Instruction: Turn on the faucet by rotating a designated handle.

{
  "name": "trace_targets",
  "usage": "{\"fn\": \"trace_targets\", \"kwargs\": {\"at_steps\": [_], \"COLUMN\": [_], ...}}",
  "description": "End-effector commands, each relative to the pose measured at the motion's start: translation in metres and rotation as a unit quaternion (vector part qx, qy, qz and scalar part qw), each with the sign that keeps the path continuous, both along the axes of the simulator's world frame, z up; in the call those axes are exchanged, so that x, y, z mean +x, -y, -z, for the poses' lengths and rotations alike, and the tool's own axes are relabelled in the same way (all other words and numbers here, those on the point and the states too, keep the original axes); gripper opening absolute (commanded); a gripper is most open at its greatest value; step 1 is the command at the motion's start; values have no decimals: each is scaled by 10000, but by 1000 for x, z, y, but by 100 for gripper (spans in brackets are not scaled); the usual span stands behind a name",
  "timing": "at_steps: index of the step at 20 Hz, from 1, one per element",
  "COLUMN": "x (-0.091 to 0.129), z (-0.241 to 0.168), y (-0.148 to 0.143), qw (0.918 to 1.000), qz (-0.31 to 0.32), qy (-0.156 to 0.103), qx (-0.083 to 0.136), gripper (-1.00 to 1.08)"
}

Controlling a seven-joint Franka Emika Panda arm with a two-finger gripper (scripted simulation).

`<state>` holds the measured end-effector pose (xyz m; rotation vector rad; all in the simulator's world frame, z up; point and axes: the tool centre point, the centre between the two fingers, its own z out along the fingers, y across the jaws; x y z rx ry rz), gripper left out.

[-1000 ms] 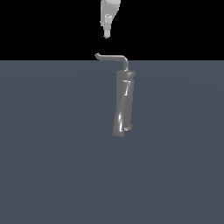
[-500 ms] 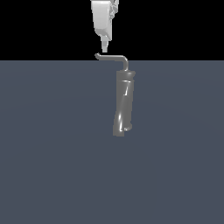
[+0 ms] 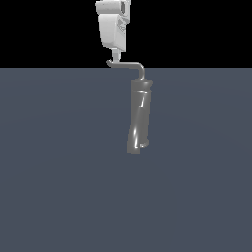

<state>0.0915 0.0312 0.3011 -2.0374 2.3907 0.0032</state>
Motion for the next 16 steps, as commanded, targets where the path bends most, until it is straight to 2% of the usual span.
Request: {"fn": "trace_targets", "kwargs": {"at_steps": [1,5,16], "x": [1,1,-26], "z": [1,1,1], "y": [0,0,-7], "qw": [10000,10000,10000], "qz": [34,29,29], "qy": [5,3,3], "qx": [-10,-9,-9], "gripper": [-100,-100,-100]}}
